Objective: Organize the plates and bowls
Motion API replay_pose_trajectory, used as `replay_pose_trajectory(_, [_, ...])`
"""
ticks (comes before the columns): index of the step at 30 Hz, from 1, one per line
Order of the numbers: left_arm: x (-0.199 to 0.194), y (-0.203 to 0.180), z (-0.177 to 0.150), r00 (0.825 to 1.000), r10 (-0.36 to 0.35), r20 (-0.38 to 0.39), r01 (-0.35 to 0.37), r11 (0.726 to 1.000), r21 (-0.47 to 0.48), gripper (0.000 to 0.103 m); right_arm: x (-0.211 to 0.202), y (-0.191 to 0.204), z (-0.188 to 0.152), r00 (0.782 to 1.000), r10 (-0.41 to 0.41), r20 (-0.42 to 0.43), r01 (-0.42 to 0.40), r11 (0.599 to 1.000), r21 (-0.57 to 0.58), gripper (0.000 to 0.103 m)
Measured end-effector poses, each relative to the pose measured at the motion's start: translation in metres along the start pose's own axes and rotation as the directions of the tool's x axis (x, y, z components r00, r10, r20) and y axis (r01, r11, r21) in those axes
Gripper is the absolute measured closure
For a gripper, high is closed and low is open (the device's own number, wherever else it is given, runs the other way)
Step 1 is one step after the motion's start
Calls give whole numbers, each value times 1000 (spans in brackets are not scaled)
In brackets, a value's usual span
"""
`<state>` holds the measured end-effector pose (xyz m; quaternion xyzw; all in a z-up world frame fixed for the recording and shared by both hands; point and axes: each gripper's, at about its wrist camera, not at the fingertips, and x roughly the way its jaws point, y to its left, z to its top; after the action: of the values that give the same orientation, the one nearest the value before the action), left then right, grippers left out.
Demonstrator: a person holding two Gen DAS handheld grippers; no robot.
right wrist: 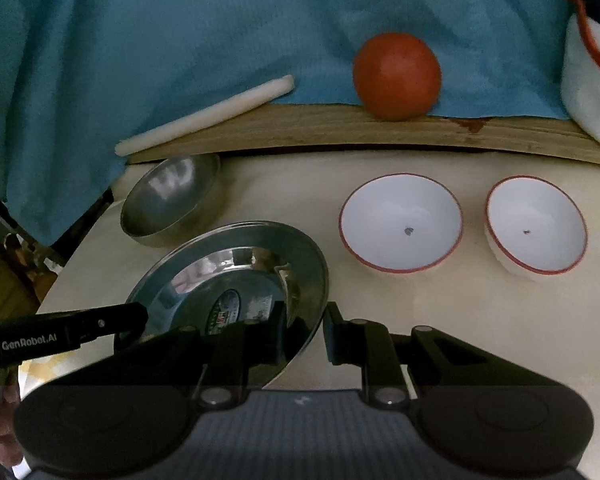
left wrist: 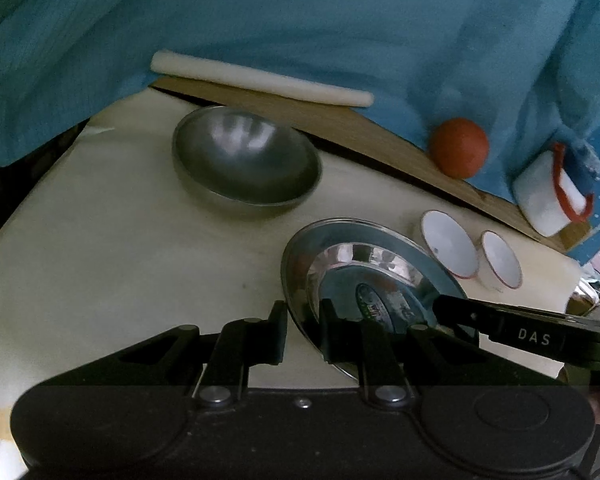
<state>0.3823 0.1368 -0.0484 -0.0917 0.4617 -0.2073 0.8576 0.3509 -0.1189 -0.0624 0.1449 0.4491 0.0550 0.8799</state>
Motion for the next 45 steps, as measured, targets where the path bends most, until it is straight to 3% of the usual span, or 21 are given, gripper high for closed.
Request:
replay_pose_trajectory(13, [-27, -33, -20, 999, -49, 7, 48, 993, 112, 83, -46, -16, -23, 999, 2, 37, -3, 1000, 28, 81])
replay_pose_trajectory(30, [-57, -53, -57, 996, -86, -20, 89, 969, 231, 79, -96, -9, -62, 999, 1, 46, 0, 1000, -22, 80])
replay_pose_trajectory(45, [-54, -81, -80, 991, -100, -94, 129, 908, 398, 74, -114, -27, -93, 1000, -22, 7, 22, 999, 47, 79])
